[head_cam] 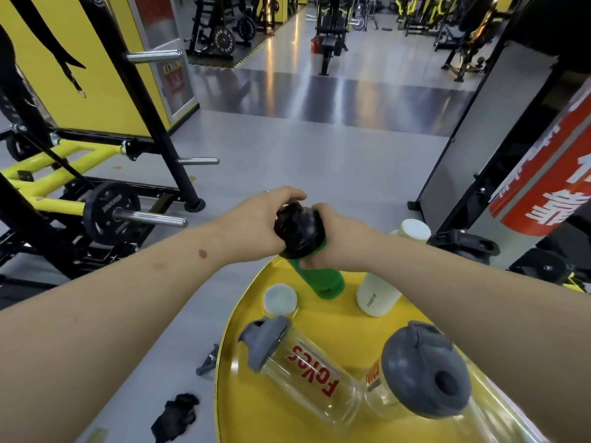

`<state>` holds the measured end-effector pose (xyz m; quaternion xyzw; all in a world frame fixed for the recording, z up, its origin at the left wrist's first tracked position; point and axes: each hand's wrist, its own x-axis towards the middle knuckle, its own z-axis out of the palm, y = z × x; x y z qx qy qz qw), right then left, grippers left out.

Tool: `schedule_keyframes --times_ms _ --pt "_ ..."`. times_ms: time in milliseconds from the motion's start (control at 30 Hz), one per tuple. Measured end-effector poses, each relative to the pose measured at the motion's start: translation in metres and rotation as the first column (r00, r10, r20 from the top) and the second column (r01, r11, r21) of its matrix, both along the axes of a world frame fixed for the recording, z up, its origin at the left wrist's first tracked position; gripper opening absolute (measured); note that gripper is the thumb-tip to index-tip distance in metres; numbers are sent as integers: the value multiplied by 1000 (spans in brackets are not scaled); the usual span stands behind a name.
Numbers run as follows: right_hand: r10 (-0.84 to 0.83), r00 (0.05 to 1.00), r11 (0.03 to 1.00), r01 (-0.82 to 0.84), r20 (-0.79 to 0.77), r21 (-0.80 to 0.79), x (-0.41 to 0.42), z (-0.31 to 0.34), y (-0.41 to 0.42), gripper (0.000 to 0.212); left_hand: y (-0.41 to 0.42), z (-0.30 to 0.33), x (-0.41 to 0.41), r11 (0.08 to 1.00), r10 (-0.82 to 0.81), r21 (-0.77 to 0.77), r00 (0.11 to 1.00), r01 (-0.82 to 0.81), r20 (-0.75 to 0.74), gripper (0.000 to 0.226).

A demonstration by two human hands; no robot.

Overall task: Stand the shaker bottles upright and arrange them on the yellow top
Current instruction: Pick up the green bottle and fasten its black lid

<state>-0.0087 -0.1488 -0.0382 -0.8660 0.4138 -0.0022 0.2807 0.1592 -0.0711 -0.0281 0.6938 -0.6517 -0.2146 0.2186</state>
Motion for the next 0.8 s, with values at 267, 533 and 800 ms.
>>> schedule_keyframes --times_ms 267,533,800 --pt "-90 993 995 85 75 59 -32 17 -2 49 -9 -11 -31 999 39 17 964 -35 -264 76" --pt "-55 988 990 35 142 136 -48 23 5 40 -11 -10 -39 999 39 -6 958 -42 -283 58" --pt "-116 991 986 107 62 124 -50 17 10 60 4 -20 -38 997 66 56 922 -48 -383 75"
